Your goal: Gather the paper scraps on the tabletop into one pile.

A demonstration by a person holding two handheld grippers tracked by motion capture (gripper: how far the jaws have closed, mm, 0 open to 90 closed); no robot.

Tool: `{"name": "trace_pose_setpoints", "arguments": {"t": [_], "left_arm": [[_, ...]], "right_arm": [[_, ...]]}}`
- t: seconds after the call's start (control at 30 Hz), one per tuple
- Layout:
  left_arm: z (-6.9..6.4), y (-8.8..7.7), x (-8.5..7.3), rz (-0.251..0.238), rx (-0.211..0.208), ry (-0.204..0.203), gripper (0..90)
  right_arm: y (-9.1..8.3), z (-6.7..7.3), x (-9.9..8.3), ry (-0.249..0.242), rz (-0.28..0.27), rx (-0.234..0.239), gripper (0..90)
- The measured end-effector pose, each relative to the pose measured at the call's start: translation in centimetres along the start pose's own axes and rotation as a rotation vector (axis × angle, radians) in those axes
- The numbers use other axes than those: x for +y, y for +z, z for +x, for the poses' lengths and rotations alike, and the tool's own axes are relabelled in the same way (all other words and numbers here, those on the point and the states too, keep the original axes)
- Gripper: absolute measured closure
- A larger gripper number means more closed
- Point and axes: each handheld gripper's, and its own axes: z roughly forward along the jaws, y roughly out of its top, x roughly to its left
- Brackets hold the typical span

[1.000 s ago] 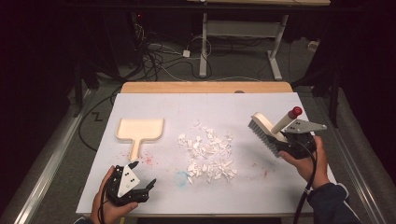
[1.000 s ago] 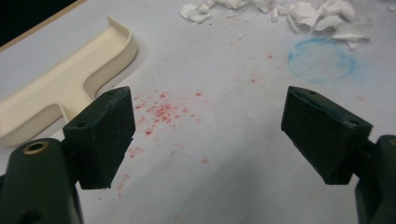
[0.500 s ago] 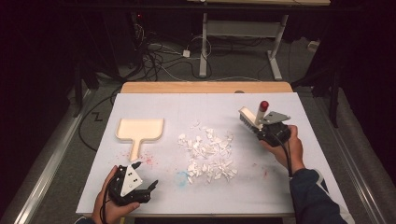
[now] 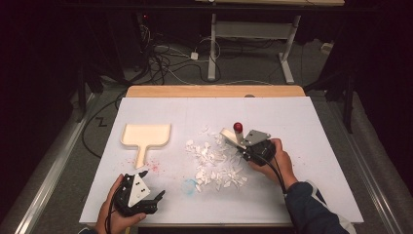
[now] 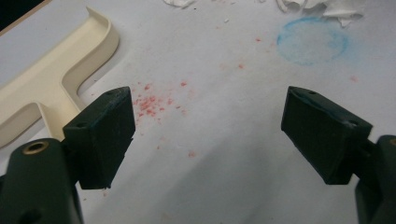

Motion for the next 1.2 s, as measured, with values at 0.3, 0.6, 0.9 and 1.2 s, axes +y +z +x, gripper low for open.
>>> {"name": "trace_pose_setpoints", "arguments": {"t": [0.3,0.6,0.9,1.2], "left_arm": [[0.0,-0.1,0.1,-0.011,-0.007,0.008,16.8],[-0.1,-0.1,0.2,-0.016,-0.012,0.010,16.8],[0.1,0.2,0.2,-0.011,-0.016,0.001,16.8],[0.2,0.3,0.2,-0.012,-0.019,-0.007,16.8]], "right_arm": [[-2.2,3.0,0.2,-0.087,-0.014,0.107,68.1],[-6.1,1.5,-0.3,-0.030,-0.095,0.101,68.3],[-4.3,-2.3,1.2,0.007,-0.123,0.028,68.2],[4.3,-4.9,4.4,-0.034,-0.076,-0.086,68.3]]}}
